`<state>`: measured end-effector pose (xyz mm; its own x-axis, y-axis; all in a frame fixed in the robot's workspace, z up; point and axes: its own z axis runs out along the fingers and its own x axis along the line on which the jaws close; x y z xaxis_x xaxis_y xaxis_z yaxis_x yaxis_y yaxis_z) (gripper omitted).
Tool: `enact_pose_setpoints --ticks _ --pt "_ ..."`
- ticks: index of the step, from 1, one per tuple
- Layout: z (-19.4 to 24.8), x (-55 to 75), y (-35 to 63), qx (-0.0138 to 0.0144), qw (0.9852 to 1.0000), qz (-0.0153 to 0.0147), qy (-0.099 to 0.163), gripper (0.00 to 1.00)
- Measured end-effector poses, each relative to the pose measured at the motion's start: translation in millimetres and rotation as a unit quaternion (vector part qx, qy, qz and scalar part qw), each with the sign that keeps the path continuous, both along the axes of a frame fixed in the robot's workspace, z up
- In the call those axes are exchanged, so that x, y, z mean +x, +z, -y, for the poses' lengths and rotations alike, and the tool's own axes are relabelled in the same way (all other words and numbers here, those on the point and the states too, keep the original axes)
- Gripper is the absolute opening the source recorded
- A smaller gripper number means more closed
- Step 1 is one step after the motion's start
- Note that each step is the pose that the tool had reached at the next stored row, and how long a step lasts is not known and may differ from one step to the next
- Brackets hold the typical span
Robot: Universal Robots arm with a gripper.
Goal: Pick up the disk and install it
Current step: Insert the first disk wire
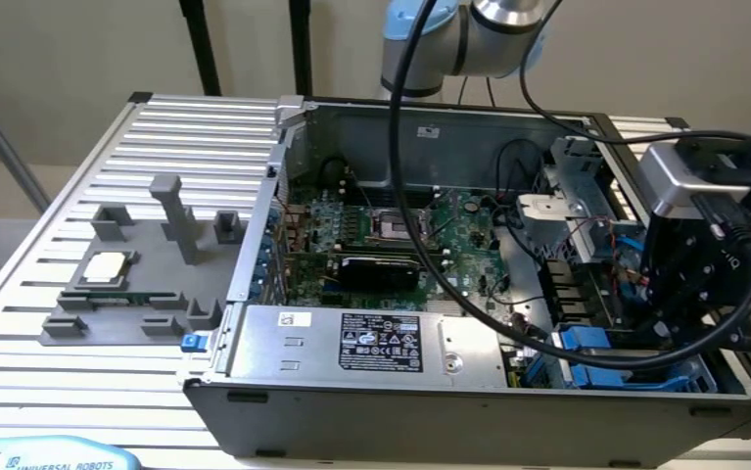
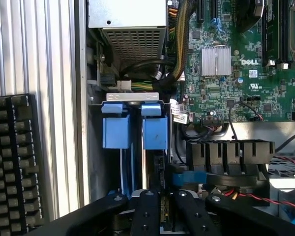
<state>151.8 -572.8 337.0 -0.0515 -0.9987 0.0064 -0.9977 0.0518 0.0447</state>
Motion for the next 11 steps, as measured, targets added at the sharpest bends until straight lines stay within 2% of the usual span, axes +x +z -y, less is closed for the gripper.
enact_pose_setpoints --ticks 6,11 --pt "-0.6 2.2 -2.1 -0.0039 1.0 -0.0025 0.0 0.16" --pt "-0.6 2.3 -3.3 -0.0046 1.0 -0.0028 0.0 0.16"
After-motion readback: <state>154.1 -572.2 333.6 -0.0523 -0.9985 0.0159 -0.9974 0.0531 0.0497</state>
